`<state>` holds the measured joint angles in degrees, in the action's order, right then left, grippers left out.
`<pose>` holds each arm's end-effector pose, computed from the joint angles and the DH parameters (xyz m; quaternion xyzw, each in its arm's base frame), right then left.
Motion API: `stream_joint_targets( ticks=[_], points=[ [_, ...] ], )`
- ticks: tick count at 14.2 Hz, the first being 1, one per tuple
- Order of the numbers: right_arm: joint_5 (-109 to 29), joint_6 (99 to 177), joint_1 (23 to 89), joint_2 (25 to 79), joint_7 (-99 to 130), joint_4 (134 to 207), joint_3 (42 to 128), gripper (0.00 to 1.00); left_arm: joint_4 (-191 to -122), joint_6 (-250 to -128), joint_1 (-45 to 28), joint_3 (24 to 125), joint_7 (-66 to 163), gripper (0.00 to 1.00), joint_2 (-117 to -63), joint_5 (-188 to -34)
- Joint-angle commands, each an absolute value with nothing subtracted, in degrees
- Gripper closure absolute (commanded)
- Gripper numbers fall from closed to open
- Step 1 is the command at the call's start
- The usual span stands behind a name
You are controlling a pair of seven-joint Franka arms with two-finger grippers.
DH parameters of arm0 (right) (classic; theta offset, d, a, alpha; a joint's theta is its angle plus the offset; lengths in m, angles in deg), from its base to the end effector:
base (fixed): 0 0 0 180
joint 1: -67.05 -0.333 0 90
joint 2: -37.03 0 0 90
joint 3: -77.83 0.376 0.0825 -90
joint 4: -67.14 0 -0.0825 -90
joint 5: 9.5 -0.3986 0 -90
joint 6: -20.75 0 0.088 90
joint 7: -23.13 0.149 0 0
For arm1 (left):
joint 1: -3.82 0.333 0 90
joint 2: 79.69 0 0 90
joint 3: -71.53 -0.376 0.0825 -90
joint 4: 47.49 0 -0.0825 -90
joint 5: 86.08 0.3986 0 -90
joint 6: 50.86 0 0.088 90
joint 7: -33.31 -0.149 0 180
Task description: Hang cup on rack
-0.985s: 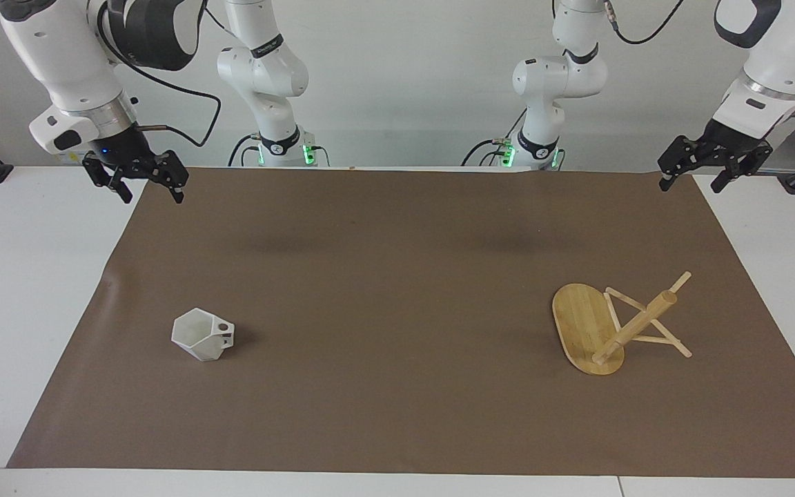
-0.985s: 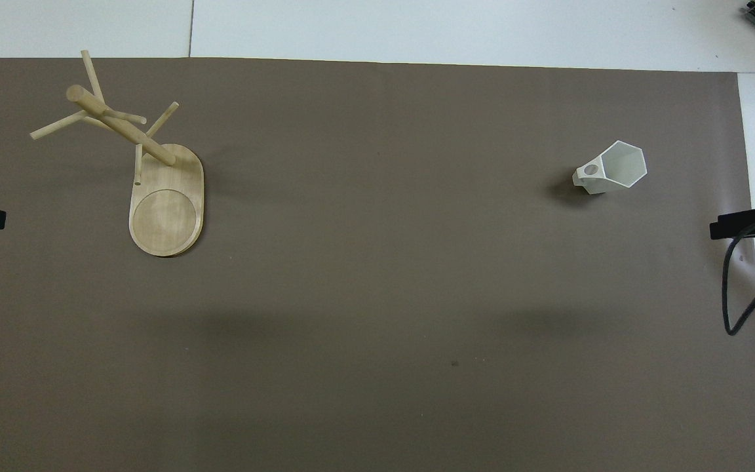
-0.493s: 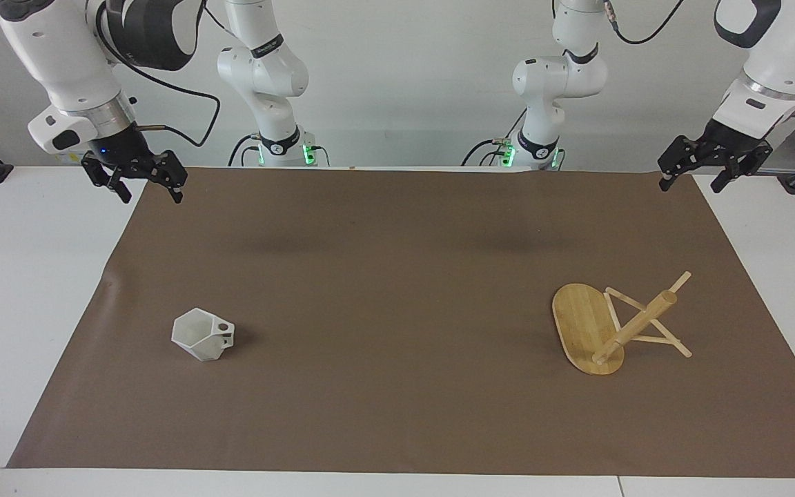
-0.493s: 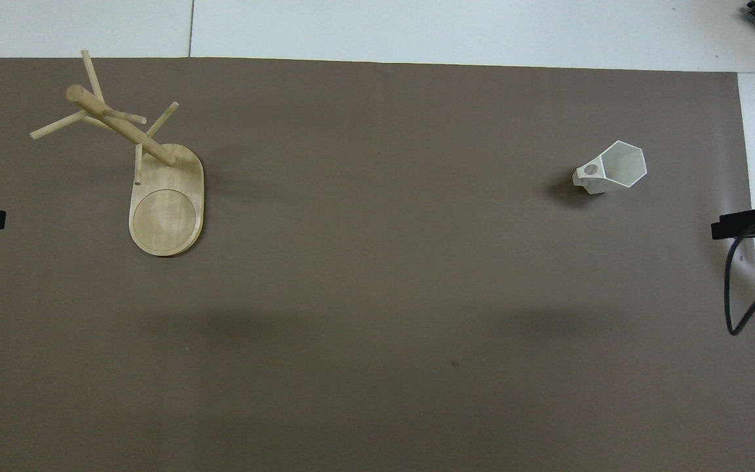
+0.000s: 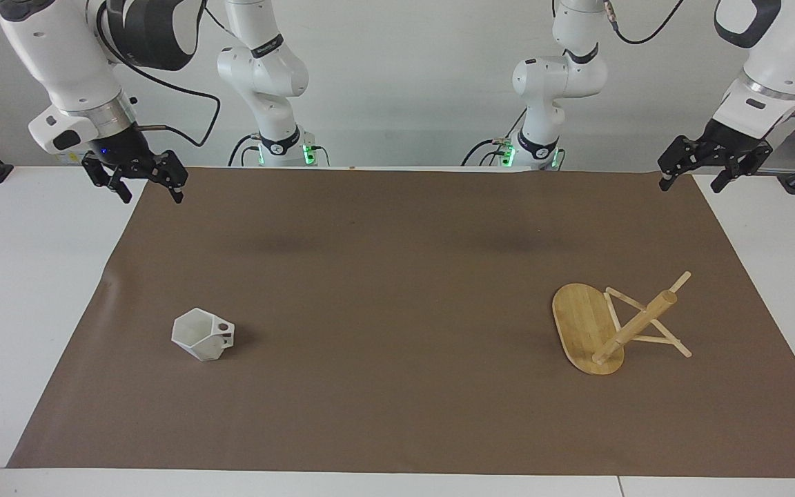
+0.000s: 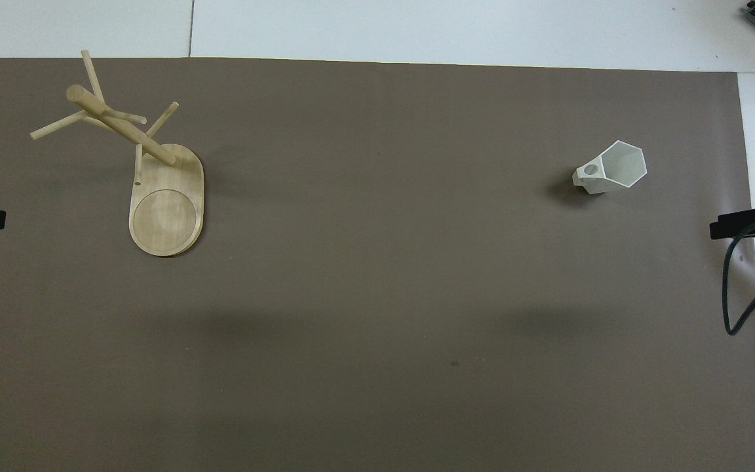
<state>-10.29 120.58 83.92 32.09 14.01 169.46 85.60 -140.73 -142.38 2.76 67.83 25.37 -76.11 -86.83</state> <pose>0.5440 -0.0824 0.5998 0.9998 -0.0010 0.0209 0.0023 0.5492 0.0246 0.6522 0.9988 -0.0462 0.0169 0.0070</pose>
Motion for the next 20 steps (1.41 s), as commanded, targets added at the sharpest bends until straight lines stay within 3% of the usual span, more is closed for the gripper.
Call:
stream_joint_targets(
  ticks=[1,13,17,20],
  points=[
    [-11.4,120.9,84.5,31.4,12.4,170.1,85.8,0.00,-142.2,-142.7,2.8,67.7,25.8,0.00,-74.8,-87.0],
    [-11.4,121.0,84.5,31.4,12.5,170.4,85.8,0.00,-142.2,-142.7,2.8,67.7,25.8,0.00,-74.8,-87.0],
    [-11.4,125.6,85.9,31.7,12.2,172.3,85.7,0.00,-142.3,-142.7,2.8,67.7,25.8,0.00,-74.8,-87.0],
    [-11.3,130.7,86.4,35.4,11.1,172.6,85.7,0.00,-142.2,-142.7,2.8,67.7,25.8,0.00,-74.8,-87.0]
  ],
)
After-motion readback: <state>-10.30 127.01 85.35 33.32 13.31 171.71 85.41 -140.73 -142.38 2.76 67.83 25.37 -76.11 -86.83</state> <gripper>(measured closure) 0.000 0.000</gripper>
